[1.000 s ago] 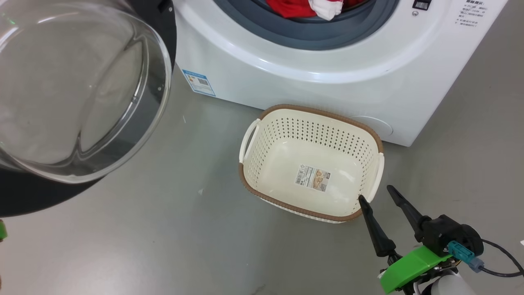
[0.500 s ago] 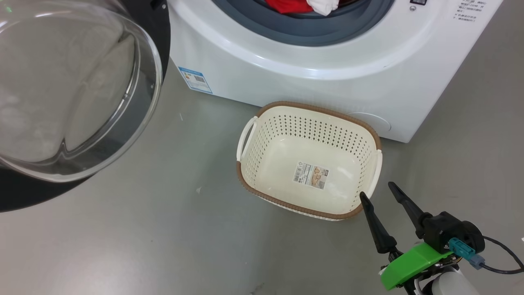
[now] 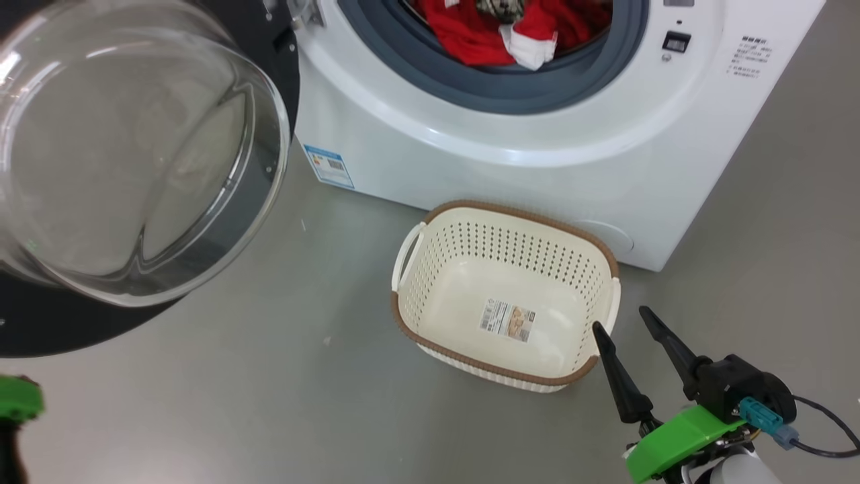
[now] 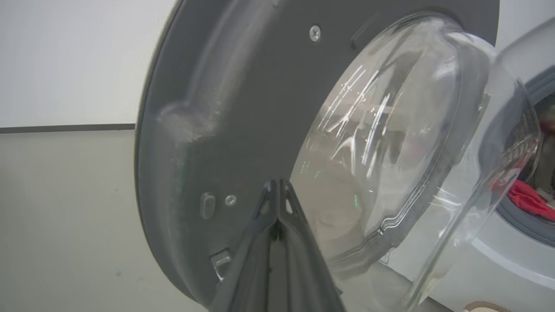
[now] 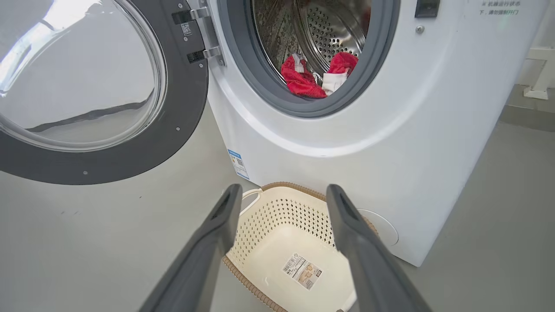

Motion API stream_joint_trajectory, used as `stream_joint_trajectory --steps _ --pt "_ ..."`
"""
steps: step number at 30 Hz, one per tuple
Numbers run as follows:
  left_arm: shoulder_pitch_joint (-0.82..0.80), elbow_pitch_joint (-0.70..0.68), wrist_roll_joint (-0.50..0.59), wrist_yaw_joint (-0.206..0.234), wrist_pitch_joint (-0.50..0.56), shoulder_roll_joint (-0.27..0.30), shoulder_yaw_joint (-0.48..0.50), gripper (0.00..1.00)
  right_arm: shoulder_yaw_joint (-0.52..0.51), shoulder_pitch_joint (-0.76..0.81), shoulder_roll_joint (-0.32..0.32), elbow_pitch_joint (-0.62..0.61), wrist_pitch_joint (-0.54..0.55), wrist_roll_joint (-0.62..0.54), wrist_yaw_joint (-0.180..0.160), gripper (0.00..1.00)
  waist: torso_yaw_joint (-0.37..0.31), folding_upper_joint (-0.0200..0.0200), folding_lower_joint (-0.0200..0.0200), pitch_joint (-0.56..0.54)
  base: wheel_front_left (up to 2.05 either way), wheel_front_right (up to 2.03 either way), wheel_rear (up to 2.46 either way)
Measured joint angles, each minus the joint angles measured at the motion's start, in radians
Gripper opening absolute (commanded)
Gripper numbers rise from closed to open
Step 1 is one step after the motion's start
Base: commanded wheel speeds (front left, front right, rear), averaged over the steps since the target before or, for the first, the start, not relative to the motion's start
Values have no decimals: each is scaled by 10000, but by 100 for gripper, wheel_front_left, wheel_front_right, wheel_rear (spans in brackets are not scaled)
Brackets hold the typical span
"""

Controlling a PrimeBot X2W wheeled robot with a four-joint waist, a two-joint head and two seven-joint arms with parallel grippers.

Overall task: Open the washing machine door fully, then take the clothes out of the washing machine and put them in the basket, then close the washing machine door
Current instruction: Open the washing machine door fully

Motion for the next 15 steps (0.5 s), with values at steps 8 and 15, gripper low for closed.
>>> stream_joint_trajectory --steps 8,15 --pt "1595 -1336 -27 2 2 -765 -589 42 -48 351 84 -73 0 153 0 100 -67 0 0 -622 0 0 0" --pt "2682 -2422 12 2 2 -1185 -999 100 -75 595 144 -163 0 167 0 100 -351 0 0 -950 0 0 0"
